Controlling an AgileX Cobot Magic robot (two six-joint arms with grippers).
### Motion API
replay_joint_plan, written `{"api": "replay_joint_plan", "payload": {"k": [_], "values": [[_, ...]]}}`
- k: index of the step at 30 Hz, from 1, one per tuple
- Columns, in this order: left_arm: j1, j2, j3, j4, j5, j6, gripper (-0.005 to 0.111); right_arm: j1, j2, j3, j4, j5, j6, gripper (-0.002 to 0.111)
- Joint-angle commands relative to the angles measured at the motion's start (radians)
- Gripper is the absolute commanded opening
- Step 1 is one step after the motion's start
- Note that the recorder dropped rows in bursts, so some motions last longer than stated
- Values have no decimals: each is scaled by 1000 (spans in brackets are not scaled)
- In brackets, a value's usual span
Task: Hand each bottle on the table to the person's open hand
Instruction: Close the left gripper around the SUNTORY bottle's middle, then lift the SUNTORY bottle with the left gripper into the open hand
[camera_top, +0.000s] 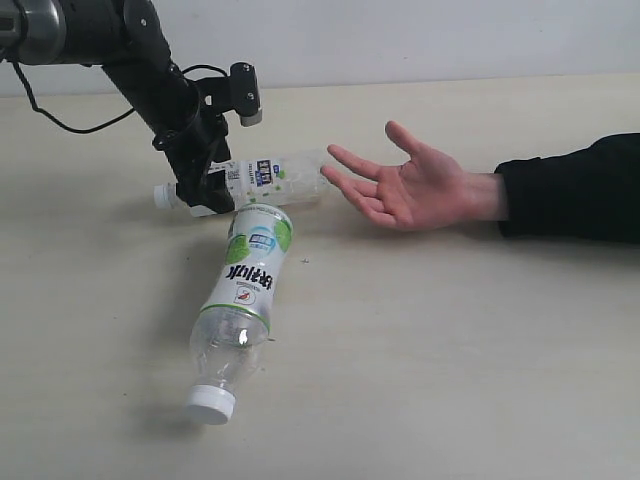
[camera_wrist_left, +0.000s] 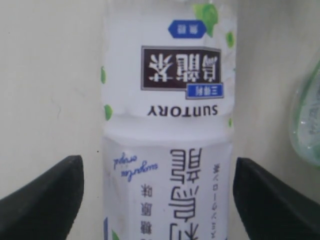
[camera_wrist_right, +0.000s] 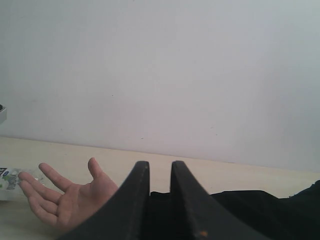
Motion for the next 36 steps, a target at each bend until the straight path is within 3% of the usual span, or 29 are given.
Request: {"api": "replay_joint_plan", "payload": {"k": [1,4,11,13,21,24,27,31,36], "values": [[-4,2,-8,-2,1,-7,75,-5,-7,5,4,-1,-6,17],[-4,2,-8,-2,5,-7,62,-5,-7,5,4,-1,-6,17],[-4,2,-8,0,-81,8,9,-5,-7,5,4,-1,-6,17],[-4,-1,-8,0,-115,5,0,-5,-7,5,4,-1,-6,17],[-7,-109,-15,25,-216,-260,0,-5,-7,5,4,-18,-6,17],[-30,-180,-35,20,-204,-606,0,-5,-7,5,4,-18,-6,17],[-57,-216,-35,22,-161,-803,0,-5,-7,5,4,-18,-6,17],[-129,-236,-28,18,-50,-1201,0,-5,-7,5,4,-18,-6,17],[-273,-270,58,150,-93,-1538,0,-5,-7,5,4,-18,-6,17]]}}
